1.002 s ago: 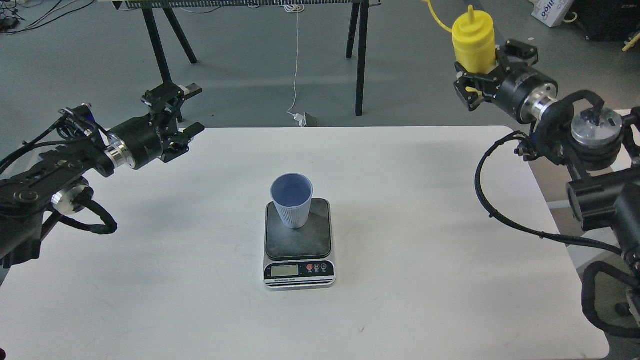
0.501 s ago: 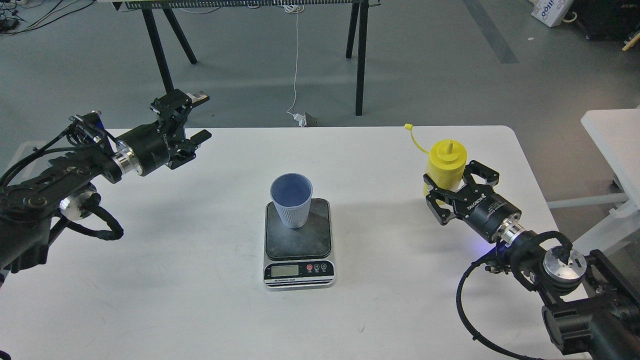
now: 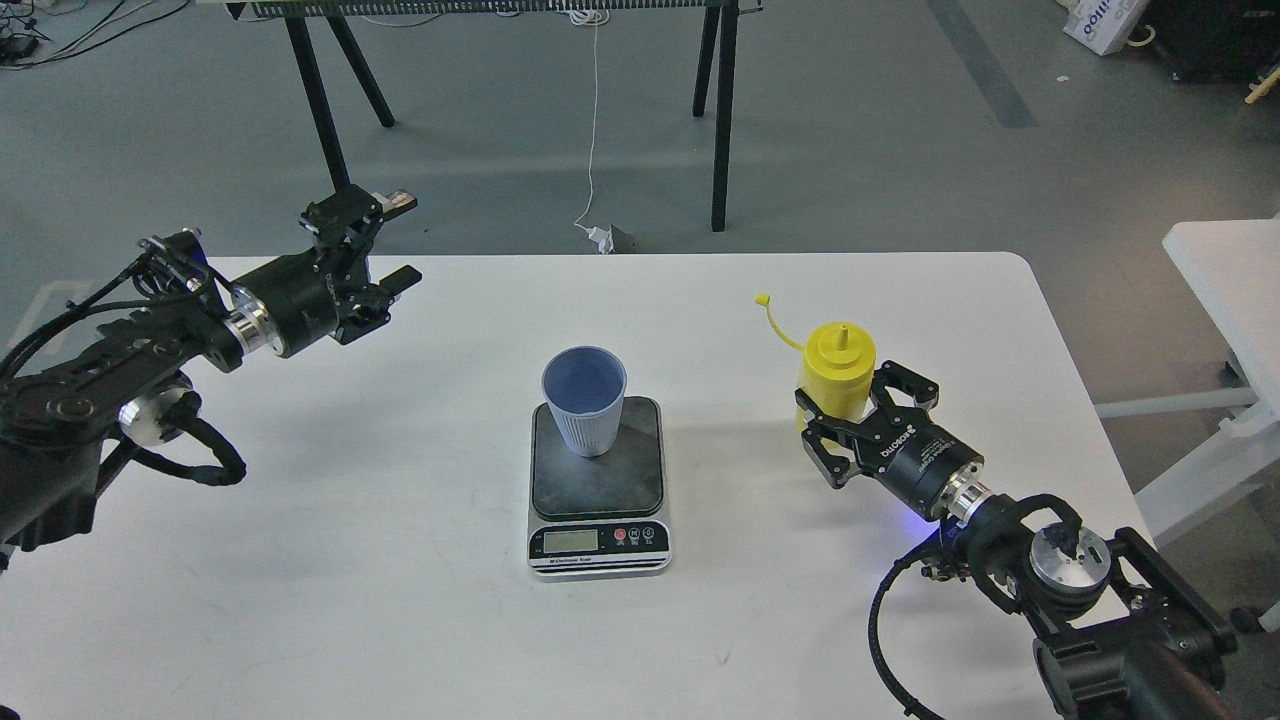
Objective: Pour seasoning into cup on scale with both arms
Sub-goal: 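Lower the yellow bottle onto the table and open the right gripper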
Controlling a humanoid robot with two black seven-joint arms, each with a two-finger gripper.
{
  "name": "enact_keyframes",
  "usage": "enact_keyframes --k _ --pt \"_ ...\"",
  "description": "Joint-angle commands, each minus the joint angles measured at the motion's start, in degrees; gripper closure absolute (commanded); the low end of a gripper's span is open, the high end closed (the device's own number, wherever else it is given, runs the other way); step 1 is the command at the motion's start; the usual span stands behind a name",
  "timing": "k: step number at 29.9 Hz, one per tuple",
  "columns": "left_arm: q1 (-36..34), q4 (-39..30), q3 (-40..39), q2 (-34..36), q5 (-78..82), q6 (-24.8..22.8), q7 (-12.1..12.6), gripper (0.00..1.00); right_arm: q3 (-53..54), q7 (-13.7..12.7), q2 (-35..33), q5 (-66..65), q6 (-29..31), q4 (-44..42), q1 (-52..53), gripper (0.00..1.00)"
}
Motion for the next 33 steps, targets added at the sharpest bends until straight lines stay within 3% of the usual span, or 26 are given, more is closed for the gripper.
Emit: enact_keyframes --k 1,5,16,18,22,33 --pt "0.1 0.0 0.0 0.1 0.0 0.0 0.0 0.01 -2.1 0.8 0.0 0.0 0.0 -0.9 0.1 0.84" --pt "0.3 0.0 0.0 0.1 0.0 0.0 0.0 0.01 -2.5 1.2 0.6 0.0 0.0 -0.9 0.1 0.69" --pt "0.3 0.0 0.0 0.1 0.0 0.0 0.0 0.01 -2.6 1.1 1.3 0.0 0.0 -0.7 0.2 0.45" --pt "0.3 0.0 0.0 0.2 0.0 0.0 0.0 0.01 -2.9 1.1 1.3 0.1 0.0 -0.8 0.2 0.31" --pt "0.3 0.0 0.0 0.2 0.0 0.0 0.0 0.01 -3.3 1.1 1.2 0.1 0.1 -0.5 0.2 0.23" --pt "0.3 0.0 0.0 0.1 0.0 0.0 0.0 0.0 -3.3 1.0 1.3 0.1 0.6 0.1 -0.5 0.16"
